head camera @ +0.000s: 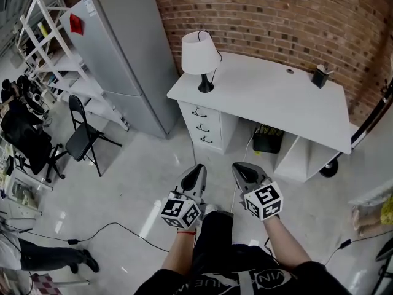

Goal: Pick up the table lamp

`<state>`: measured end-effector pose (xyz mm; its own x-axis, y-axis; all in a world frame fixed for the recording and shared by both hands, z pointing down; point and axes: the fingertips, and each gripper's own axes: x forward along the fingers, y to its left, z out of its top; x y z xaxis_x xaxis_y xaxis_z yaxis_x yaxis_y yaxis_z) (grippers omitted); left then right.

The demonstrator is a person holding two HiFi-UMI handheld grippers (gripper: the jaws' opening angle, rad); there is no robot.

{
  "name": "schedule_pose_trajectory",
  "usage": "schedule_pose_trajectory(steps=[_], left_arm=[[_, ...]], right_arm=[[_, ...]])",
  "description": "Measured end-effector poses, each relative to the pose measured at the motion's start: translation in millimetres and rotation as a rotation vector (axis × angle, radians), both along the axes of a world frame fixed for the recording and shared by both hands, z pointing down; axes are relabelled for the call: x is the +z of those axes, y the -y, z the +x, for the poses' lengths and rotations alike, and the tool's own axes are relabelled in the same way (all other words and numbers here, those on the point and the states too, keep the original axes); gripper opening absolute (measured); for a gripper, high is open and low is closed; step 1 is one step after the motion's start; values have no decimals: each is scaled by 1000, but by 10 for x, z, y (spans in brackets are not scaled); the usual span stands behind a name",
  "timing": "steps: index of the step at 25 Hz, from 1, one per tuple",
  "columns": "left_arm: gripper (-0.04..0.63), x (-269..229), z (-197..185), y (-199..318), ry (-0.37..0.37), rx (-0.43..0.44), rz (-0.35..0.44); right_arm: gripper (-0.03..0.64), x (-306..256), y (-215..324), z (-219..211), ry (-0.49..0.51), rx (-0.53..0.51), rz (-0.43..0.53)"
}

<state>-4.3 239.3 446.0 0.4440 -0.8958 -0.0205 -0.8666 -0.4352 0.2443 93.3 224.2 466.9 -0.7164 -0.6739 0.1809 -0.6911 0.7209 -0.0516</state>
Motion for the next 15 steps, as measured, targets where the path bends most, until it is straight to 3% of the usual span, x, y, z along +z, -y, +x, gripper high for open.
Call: schedule_pose_trajectory(steps=[15], left_arm=[[26,90,-390,1428,-24,51,-35]], right_arm=[[3,122,1406,-510,-43,-4,-45]])
